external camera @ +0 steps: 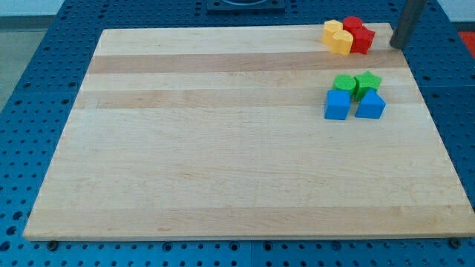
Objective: Separate the red circle and hexagon from the heart and red star
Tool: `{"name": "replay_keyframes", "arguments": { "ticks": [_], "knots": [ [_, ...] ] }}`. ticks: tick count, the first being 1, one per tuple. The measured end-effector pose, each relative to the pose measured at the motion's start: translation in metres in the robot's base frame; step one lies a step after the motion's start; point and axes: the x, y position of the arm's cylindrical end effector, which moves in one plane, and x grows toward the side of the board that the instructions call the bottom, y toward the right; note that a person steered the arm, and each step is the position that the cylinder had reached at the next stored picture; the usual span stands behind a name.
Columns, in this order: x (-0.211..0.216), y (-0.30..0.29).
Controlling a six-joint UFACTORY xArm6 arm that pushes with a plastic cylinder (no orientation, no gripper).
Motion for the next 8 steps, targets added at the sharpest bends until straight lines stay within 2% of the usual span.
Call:
{"name": "replay_keyframes", "arguments": {
  "ticks": [1, 4, 6, 7, 8],
  "knots": [
    [-0.028, -0.006],
    [-0.018, -0.081],
    [-0.034, -0.059],
    [-0.041, -0.077],
    [-0.041, -0.120]
  ]
}}
